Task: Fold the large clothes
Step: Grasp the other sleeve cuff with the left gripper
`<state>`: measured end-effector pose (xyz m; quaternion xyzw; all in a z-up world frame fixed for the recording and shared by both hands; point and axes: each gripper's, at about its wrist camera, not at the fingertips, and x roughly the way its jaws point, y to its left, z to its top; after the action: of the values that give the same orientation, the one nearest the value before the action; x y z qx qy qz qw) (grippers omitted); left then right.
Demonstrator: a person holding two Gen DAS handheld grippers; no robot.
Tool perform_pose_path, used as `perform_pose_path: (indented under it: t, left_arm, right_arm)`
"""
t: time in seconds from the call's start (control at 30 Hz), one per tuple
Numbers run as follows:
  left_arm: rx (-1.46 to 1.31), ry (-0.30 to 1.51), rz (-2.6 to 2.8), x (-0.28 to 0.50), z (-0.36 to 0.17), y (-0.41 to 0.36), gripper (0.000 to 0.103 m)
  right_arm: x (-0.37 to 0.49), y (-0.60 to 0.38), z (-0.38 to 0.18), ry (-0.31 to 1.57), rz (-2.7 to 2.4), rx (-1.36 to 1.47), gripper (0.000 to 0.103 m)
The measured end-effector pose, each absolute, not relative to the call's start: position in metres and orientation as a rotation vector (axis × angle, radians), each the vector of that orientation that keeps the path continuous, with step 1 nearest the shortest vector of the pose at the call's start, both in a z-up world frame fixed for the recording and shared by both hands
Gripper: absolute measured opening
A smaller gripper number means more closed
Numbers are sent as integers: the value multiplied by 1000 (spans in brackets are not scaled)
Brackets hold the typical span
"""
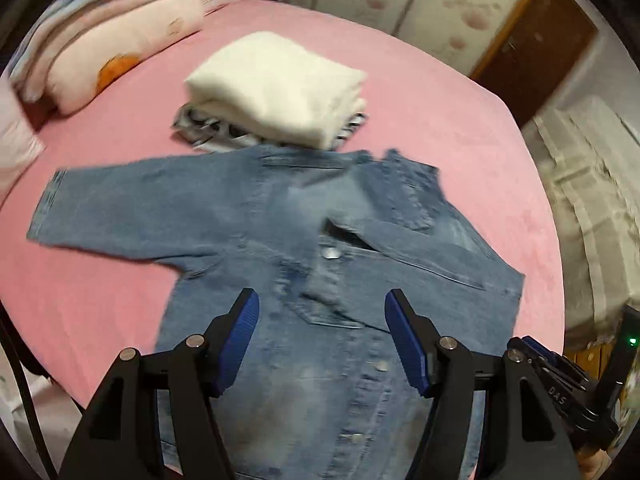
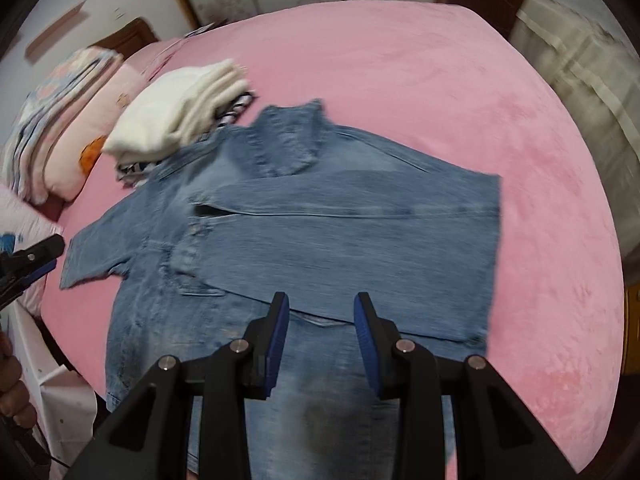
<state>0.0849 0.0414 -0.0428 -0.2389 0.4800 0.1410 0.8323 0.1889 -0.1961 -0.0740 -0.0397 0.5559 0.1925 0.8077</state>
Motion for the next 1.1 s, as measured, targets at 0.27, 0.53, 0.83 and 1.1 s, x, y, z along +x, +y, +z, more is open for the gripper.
perform_pose_path:
  t: [0.27,0.53,0.83,1.1]
  left_arm:
    - [-657,1008,375,34,-91,167,64]
    - [-833,968,471,-3,-147,287,64]
    - [-1109,873,537,-46,-215,376,64]
    - [-1299,786,595,-51,-255,431,64]
  right_arm:
    - [167,-63,-72,1133,485,-147,34]
    - [146,93,-101,1108,611,-243,34]
    - [130,203,-136,1112,723,-316,34]
    - [118,242,-158,1141,761,-330,34]
